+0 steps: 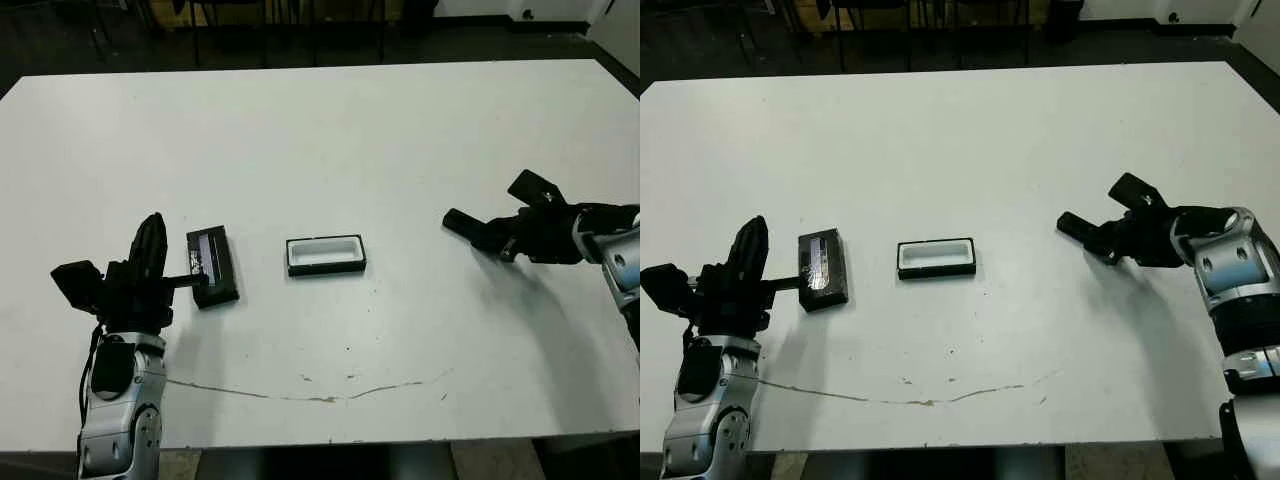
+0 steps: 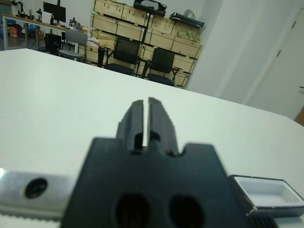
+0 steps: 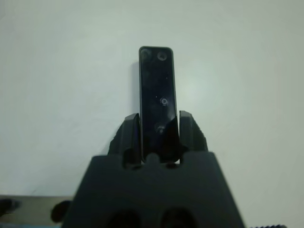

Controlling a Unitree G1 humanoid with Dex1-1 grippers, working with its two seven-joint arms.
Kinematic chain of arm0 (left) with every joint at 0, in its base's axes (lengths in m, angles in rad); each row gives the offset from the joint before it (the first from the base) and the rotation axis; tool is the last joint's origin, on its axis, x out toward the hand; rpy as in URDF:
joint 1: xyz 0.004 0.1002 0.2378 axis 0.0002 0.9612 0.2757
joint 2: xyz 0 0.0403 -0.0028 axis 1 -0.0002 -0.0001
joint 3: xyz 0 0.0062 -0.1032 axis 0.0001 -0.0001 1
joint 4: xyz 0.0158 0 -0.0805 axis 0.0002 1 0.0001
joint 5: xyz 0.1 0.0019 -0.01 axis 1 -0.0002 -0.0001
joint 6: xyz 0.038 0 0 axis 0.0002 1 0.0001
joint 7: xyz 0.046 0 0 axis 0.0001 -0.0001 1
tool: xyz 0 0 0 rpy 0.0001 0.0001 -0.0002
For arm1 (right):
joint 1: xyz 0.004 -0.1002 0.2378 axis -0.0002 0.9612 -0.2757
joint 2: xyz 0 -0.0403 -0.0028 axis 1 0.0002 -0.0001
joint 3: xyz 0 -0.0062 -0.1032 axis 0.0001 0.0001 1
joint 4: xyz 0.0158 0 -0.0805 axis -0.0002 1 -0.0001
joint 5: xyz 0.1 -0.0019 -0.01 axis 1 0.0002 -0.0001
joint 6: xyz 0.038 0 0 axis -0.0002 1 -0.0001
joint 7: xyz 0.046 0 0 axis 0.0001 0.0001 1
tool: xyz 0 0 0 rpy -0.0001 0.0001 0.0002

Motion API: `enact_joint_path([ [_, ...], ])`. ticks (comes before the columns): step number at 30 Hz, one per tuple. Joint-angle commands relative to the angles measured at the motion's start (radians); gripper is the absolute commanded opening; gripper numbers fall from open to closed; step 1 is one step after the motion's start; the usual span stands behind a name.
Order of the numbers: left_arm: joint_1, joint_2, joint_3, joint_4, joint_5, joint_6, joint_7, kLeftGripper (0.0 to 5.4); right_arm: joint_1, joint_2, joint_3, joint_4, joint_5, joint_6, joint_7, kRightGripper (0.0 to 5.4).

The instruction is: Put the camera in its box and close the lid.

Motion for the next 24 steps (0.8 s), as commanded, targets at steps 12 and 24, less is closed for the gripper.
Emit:
enact_joint_path([
  [12, 0.018, 0.009, -0.005, 0.002, 0.004, 0.019, 0.007, 0.00, 0.010, 0.175, -0.214, -0.247, 0.361, -0.004, -0.016, 0.64],
  [24, 0.021, 0.011, -0.015, 0.002, 0.007, 0.015, 0.000, 0.00, -0.153, 0.162, -0.009, -0.180, 0.316, -0.164, 0.269, 0.64],
])
